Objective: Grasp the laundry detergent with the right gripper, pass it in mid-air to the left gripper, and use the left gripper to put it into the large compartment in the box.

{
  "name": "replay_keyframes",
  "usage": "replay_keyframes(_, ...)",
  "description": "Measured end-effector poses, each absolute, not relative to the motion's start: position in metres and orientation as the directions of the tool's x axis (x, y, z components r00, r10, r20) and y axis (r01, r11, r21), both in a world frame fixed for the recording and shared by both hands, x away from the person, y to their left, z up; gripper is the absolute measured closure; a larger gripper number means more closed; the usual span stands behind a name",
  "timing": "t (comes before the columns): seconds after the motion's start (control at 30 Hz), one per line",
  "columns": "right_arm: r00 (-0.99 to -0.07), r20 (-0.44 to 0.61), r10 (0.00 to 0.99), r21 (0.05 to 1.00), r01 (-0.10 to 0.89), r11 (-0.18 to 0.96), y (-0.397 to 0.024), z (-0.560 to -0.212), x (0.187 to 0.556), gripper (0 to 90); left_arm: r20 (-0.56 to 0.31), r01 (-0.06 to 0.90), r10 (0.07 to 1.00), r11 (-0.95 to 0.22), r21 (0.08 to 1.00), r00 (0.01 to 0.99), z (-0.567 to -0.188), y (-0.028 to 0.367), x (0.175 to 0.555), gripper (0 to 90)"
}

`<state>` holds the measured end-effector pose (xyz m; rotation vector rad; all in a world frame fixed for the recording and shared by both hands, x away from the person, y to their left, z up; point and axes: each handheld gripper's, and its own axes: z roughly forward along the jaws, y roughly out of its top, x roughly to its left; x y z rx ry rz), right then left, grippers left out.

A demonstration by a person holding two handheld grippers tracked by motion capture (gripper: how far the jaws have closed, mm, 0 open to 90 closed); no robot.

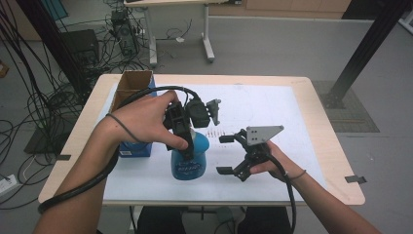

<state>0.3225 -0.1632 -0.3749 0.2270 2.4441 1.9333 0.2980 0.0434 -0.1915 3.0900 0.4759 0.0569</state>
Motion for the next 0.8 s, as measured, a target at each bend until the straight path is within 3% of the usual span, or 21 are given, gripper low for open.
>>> replay_keyframes(0.43, -0.969, 0.056, 0.239, 0.945, 0.129, 0.302, -0.209, -0.379, 0.328, 2.0, 0.035, 0.32, 0.321, -0.947, 0.02, 0.947, -0.187, 0.053, 0.297, 37.1)
replay_keyframes(0.8, -0.917, 0.085, 0.391, 0.818, 0.288, 0.498, -0.241, -0.383, 0.336, 4.1, 0.036, 0.336, 0.338, -0.941, 0.035, 0.941, -0.183, 0.056, 0.298, 37.1)
